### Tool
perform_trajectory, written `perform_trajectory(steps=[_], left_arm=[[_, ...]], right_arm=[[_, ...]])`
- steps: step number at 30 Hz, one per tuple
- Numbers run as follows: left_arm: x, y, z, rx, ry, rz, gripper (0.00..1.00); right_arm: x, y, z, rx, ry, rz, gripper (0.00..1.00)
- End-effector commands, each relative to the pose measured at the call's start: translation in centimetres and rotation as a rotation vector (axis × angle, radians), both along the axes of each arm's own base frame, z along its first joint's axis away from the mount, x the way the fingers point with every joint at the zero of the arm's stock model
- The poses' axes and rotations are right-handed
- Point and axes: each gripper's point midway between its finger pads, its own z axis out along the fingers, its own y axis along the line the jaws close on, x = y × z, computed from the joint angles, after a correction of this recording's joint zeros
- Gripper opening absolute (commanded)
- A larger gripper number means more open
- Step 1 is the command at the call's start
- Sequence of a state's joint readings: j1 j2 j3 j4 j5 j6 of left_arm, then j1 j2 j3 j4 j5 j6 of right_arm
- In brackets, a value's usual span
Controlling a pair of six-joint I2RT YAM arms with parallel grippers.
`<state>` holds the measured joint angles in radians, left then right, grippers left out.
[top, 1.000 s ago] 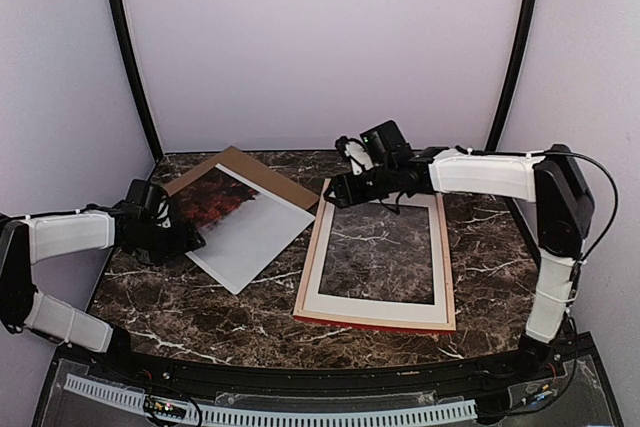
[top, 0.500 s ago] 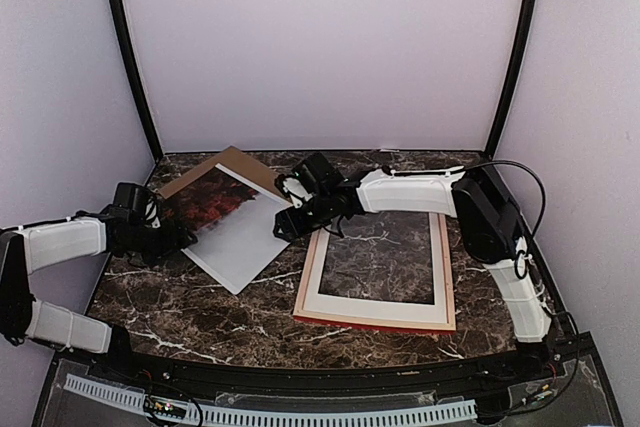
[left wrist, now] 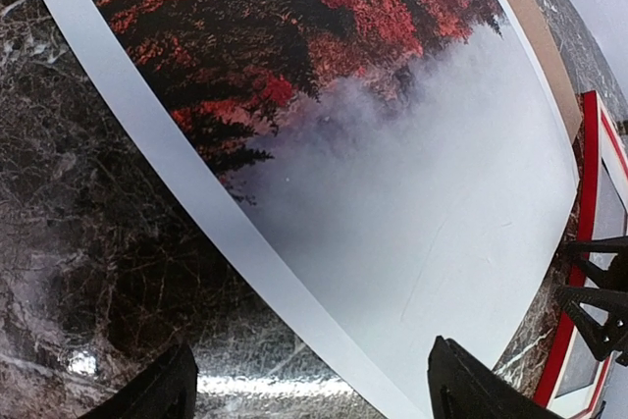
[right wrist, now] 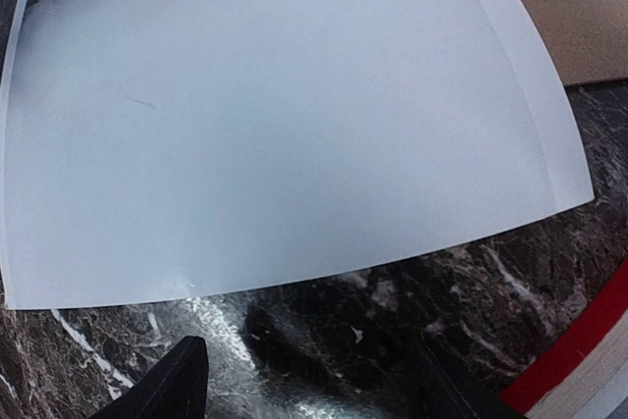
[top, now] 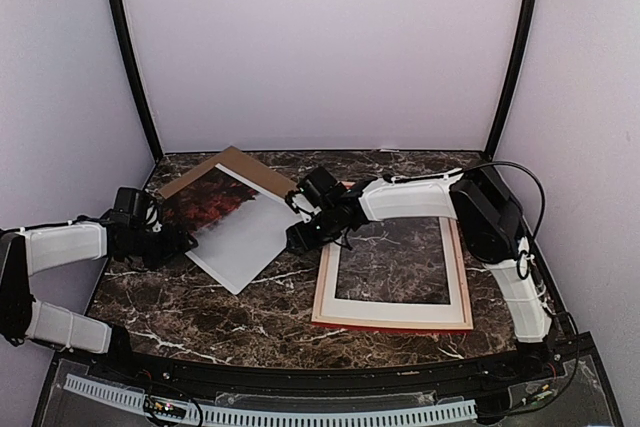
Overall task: Put the photo into the frame
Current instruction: Adjust the frame body at the center of the board.
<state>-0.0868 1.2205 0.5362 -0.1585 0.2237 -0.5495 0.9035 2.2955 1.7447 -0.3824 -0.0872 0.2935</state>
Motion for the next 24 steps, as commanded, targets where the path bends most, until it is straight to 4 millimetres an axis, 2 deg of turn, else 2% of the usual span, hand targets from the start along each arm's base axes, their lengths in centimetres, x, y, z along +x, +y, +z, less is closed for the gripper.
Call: perform_trajectory(steps=[1, 9, 17, 24], left_arm=[[-0.1, 0.4, -0.4, 0.010, -0.004, 0.005, 0.84], [-0.4, 0.1, -1.6, -0.005, 0.019, -0.001, 0.84], [-0.6, -0.2, -2.0, -0.033, 0.023, 0.001, 0.83], [-1.2, -0.7, -3.0, -0.074, 0.037, 0.012, 0.83]], right_arm=[[0.8, -3.6, 0.0, -0.085, 0.000, -0.077, 0.70], [4.3, -3.5, 0.9, -0.020, -0.038, -0.098, 0.73], [7.6, -2.4, -0.4, 0.076, 0.009, -0.120, 0.74], [8.1, -0.4, -1.0, 0.167, 0.072, -0.101, 0.72]])
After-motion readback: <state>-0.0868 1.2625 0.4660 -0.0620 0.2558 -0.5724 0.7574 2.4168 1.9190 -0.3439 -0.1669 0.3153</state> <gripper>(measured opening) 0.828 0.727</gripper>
